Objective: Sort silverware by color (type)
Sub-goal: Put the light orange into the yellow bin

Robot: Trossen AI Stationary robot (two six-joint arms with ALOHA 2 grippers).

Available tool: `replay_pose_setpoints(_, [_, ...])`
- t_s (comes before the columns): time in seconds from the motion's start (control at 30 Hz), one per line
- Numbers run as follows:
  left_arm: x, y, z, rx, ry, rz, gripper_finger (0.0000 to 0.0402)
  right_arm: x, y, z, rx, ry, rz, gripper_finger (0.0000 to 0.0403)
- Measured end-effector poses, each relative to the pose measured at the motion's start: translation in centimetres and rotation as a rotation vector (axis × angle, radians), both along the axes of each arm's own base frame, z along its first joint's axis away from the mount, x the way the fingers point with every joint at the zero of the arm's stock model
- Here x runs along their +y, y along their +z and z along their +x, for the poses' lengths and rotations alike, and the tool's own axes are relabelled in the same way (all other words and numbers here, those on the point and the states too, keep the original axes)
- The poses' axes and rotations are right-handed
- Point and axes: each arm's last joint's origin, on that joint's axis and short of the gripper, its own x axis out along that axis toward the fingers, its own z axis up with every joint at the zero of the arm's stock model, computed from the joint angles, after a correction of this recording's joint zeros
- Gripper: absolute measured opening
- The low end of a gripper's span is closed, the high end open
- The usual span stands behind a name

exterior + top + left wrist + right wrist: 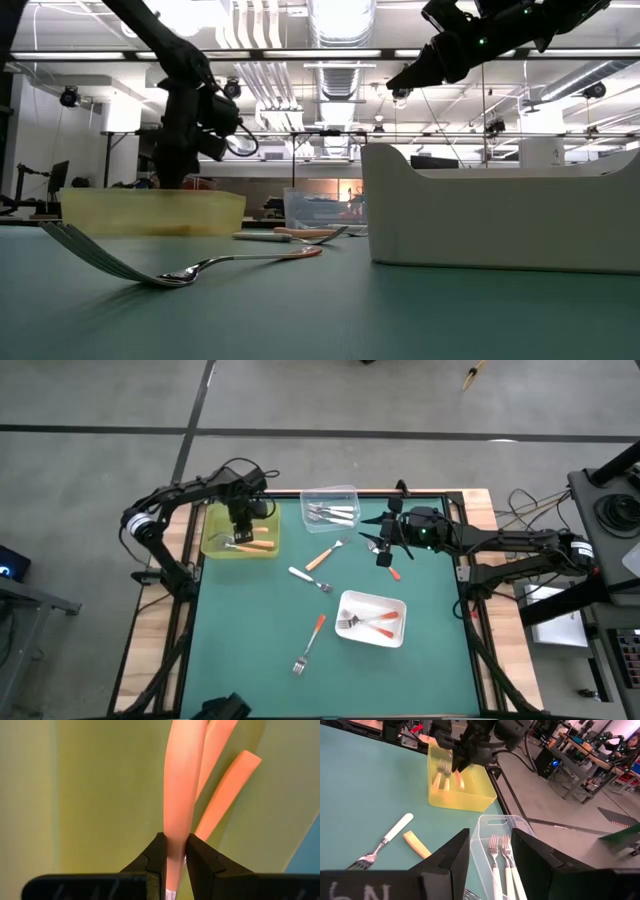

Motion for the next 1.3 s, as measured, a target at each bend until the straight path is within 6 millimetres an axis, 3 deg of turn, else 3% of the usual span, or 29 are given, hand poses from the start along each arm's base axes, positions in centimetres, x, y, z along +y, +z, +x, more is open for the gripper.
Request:
replay_pose_setpoints(0.97, [0.1,-0.8,0.1,0.013,-0.044,-0.040,0.0047,0.0,0.1,0.0,-0.009,0.000,-0.002,0.0137])
replay_pose_setpoints(1.3, [0.9,1.4,0.8,-0.053,-0.027,-0.040,0.0042,0.0,0.1,0.0,-0.011,-0.001,0.004,0.0137])
